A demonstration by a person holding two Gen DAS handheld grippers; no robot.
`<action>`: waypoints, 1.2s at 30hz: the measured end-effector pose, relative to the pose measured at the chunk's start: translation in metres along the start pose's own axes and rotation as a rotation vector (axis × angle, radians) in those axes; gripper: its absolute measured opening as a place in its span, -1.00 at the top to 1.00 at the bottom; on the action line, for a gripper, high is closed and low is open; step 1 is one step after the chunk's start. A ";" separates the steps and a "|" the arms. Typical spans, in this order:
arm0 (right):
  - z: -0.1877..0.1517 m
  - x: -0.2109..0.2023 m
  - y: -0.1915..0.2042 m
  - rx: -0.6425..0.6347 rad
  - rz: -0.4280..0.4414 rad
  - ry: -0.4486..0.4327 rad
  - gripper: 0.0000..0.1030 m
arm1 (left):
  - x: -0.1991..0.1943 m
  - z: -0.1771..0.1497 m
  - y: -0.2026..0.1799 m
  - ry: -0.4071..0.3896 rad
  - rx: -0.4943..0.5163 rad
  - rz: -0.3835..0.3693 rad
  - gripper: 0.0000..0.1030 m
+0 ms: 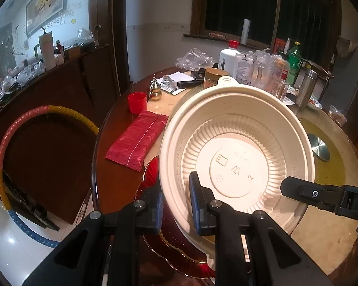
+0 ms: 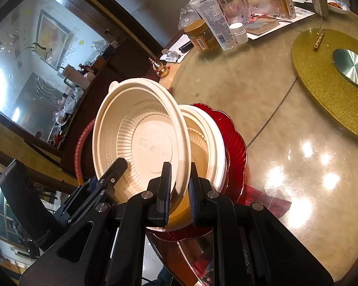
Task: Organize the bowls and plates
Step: 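Lift the smaller beige bowl and carry it to the red plate stack, then lower the smaller beige bowl into the large beige bowl and open both grippers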
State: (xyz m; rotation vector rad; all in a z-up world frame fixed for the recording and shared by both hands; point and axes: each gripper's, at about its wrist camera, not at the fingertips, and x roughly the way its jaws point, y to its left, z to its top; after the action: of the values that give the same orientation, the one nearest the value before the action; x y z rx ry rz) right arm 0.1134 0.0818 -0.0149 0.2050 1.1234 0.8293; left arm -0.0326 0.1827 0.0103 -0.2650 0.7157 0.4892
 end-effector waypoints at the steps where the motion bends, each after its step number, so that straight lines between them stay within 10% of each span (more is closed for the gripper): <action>1: 0.000 0.001 0.000 0.000 -0.001 0.002 0.73 | 0.000 0.000 0.000 0.001 0.000 0.001 0.64; 36: -0.001 -0.004 0.008 -0.030 -0.026 -0.017 0.56 | -0.002 0.000 0.006 -0.009 -0.035 0.003 0.62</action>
State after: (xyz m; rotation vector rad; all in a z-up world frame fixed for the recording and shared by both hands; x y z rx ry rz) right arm 0.1083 0.0841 -0.0078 0.1718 1.0945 0.8197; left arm -0.0371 0.1872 0.0113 -0.2941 0.6995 0.5056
